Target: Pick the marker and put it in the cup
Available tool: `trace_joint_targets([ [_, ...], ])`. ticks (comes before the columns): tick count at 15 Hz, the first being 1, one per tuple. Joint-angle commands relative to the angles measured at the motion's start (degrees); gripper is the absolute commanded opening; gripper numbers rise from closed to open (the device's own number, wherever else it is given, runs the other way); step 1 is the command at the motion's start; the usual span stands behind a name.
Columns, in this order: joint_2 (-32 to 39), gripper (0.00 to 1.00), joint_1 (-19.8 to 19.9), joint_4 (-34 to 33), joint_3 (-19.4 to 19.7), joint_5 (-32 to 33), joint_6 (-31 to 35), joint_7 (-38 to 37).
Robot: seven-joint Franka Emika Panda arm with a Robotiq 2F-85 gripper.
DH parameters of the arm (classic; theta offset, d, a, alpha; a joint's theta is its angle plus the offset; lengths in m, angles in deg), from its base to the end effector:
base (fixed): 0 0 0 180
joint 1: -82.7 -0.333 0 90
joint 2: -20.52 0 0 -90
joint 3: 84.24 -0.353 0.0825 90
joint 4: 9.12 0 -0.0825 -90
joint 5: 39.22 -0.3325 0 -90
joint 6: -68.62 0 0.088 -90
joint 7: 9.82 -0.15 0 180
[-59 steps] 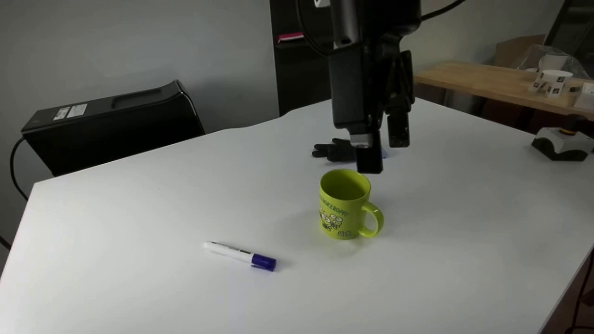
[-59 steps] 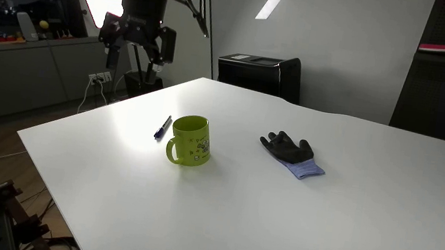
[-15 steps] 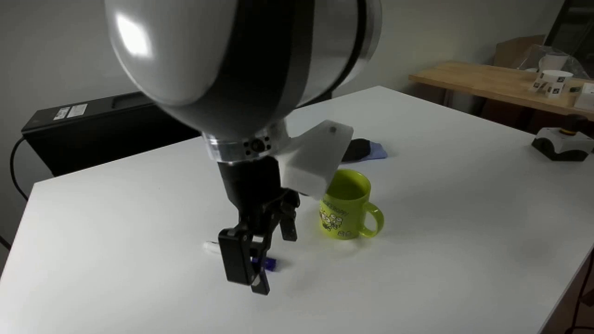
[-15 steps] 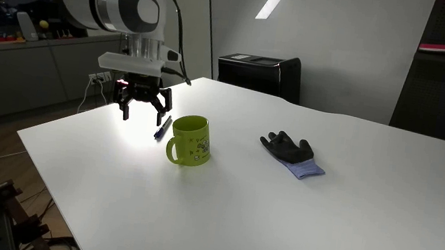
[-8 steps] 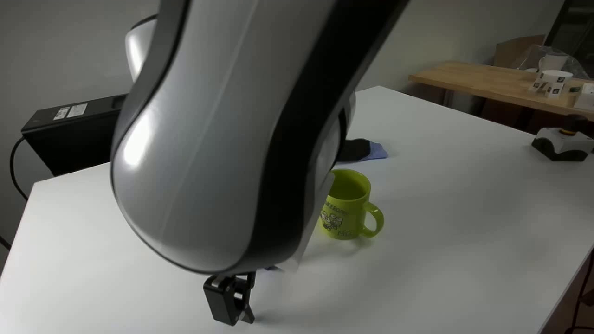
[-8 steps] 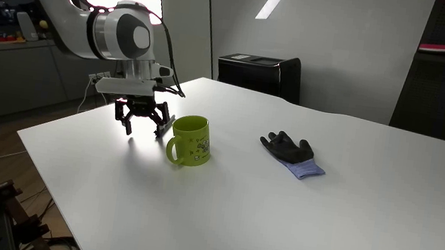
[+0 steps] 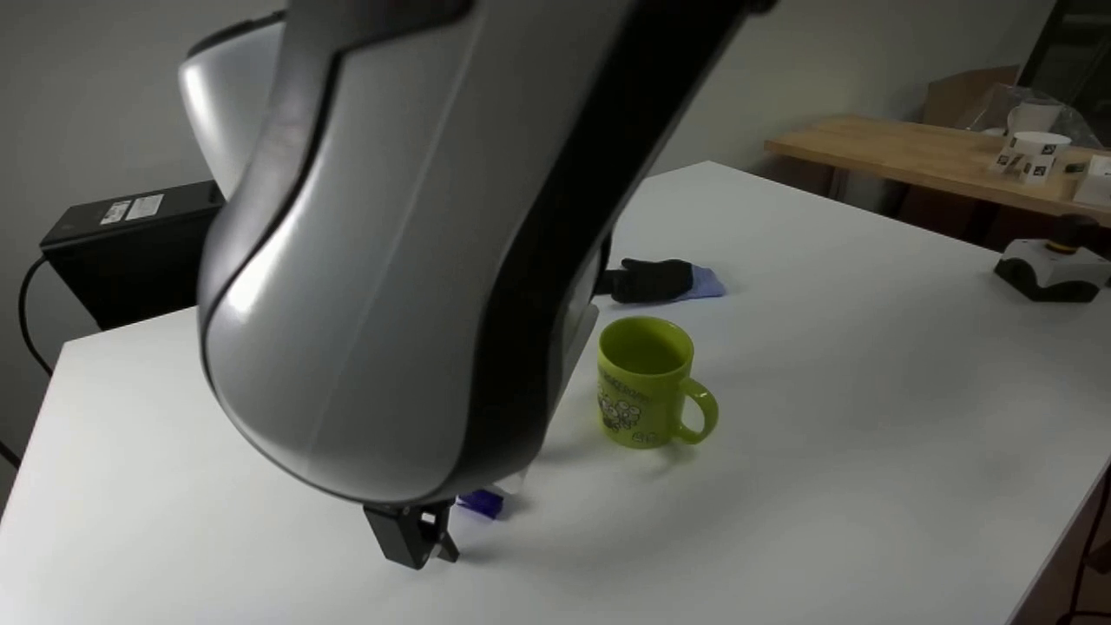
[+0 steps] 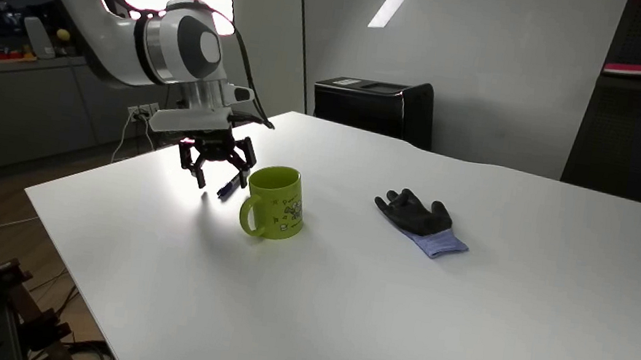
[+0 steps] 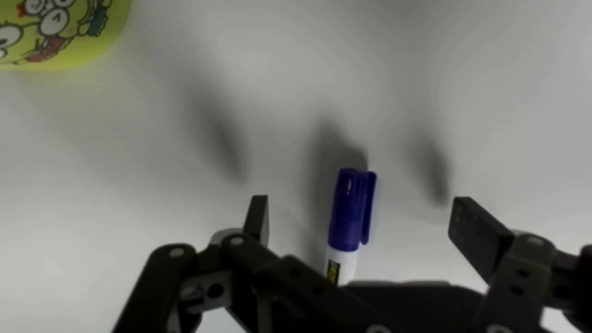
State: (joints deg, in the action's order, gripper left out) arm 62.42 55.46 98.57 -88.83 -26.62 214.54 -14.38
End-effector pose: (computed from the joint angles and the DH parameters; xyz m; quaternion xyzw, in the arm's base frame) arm 0.5254 0.3205 0.1416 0.9479 0.3157 -0.0175 0.0392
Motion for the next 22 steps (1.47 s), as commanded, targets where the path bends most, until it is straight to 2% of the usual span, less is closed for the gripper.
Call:
trace_joint_targets([
  [1,1.3,1.0,-1.7,-3.1,1.9,2.6,-0.6,-4.2],
  [13,4.4,1.0,-0.8,-5.7,1.4,1.9,1.4,-4.9],
  [14,4.5,0.75,-0.8,-5.8,1.5,2.0,1.4,-5.0],
  [15,4.6,0.75,-1.0,-5.8,1.6,2.1,1.4,-5.2],
  [16,4.6,0.69,-1.1,-5.9,1.5,2.1,1.3,-5.3],
  [22,5.0,0.27,-1.2,-6.9,1.9,2.2,0.4,-5.9],
])
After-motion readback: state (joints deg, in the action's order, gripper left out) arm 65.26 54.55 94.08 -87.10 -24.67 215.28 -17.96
